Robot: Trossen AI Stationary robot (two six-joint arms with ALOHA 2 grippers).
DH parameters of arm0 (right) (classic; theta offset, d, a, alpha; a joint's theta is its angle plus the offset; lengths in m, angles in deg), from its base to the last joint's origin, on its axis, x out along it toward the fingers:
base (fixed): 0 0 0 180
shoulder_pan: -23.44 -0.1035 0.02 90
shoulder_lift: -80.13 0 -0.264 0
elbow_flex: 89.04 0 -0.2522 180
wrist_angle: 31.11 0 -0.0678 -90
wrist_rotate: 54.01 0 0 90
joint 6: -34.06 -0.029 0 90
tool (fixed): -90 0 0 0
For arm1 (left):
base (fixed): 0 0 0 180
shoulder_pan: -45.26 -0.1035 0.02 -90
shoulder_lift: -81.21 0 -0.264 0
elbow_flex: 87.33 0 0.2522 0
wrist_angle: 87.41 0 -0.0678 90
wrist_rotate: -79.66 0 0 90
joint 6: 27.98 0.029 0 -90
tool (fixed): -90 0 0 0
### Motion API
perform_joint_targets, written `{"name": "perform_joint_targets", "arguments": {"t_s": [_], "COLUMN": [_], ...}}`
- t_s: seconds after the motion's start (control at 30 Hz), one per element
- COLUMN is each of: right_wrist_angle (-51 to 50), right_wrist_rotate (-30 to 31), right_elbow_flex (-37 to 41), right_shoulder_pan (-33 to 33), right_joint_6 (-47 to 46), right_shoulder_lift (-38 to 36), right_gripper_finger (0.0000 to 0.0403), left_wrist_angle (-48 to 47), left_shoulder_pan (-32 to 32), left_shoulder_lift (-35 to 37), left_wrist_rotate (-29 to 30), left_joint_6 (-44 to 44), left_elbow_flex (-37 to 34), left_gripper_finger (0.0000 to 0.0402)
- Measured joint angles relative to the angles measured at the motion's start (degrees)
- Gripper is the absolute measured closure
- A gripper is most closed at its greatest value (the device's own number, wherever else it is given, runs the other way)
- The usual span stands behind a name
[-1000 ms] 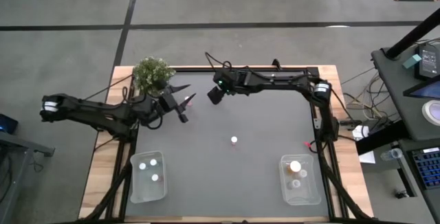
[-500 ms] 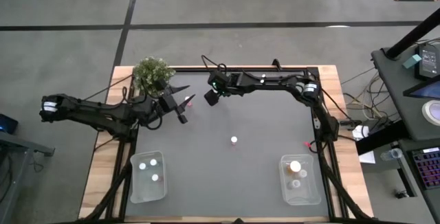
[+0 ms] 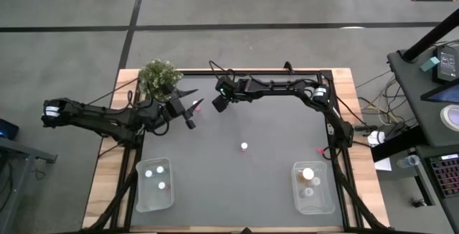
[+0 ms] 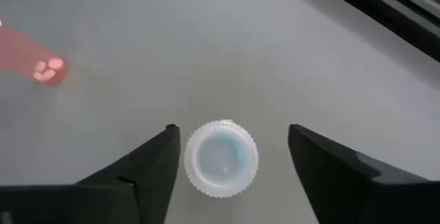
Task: Pick and place medicine bottles into bin by pill shape (circle, oval)
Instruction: Put the white capsule bottle into the transparent bin
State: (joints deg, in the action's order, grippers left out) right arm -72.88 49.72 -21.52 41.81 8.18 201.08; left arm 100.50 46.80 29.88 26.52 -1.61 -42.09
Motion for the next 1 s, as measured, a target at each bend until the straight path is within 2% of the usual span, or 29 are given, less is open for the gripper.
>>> {"name": "perform_joint_targets", "arguments": {"t_s": [0.3, 0.43, 0.73, 1.0], "right_wrist_angle": [-0.44, -0.39, -4.15, -11.68], "right_wrist_rotate": [-0.07, -0.09, -0.20, 1.87], "right_elbow_flex": [0.11, 0.11, 0.17, 0.34], "right_shoulder_pan": [0.02, 0.00, -1.76, -8.65], "right_joint_6": [0.03, 0.88, 1.88, 2.30], "right_shoulder_lift": [0.02, 0.02, -2.02, -10.06], "right_gripper_finger": [0.0244, 0.0275, 0.0262, 0.0268], "left_wrist_angle": [0.02, 0.10, 0.31, 0.32], "left_shoulder_pan": [0.00, 0.00, -0.02, -0.02], "left_shoulder_lift": [0.00, 0.00, 0.02, -0.09], "left_wrist_rotate": [0.00, 0.00, -0.02, -0.20], "left_joint_6": [0.03, 0.03, 0.03, 0.01], "left_elbow_flex": [0.00, 0.00, 0.00, 0.00], "left_gripper_finger": [0.0240, 0.0240, 0.0240, 0.0240]}}
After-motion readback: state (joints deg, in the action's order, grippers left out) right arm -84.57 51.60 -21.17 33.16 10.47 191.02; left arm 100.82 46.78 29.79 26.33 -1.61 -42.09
